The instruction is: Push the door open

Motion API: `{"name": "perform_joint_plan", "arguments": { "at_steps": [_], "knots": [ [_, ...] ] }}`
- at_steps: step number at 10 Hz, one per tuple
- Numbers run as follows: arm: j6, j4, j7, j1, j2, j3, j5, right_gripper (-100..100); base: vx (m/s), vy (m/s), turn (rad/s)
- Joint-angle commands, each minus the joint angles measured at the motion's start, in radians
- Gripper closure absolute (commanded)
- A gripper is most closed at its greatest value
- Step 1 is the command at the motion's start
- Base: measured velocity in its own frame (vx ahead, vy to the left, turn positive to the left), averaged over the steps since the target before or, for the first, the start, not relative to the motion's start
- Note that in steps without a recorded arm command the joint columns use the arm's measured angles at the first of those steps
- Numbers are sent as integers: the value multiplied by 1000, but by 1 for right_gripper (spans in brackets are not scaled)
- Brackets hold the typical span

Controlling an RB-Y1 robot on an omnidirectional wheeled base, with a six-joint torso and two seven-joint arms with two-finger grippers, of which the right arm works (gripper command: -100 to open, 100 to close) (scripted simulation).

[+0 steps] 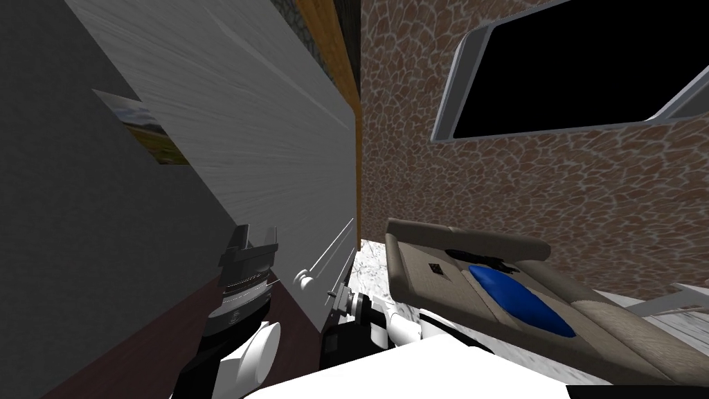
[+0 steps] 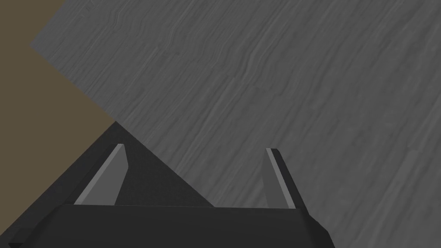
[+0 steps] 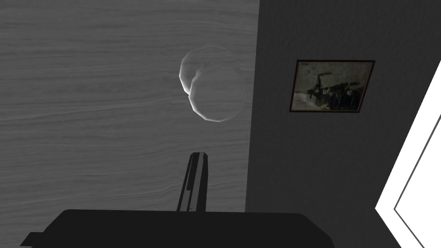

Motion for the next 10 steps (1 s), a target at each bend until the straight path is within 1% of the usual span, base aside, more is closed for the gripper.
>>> {"name": "perform_joint_plan", "arguments": {
  "at_steps": [1, 4, 5, 6, 7, 8, 9, 10],
  "knots": [
    [0, 0, 0, 0, -1, 0, 0, 100, -13, -28, 1],
    [0, 0, 0, 0, -1, 0, 0, 100, -4, -9, 0],
    [7, -1, 14, 3, -31, -26, -12, -100, -76, 85, -172],
    [10, -2, 21, 4, -35, -39, -18, -100, -128, 134, -213],
    [10, -2, 21, 4, -35, -39, -18, -100, -107, 110, -41],
    [17, -4, 35, 6, -21, -66, -30, -100, -125, 115, -140],
    [19, -4, 40, 7, -8, -75, -34, -100, -143, 135, -147],
    [19, -1, 35, 6, -14, -67, -31, -100, -64, 63, -26]
  ]
}}
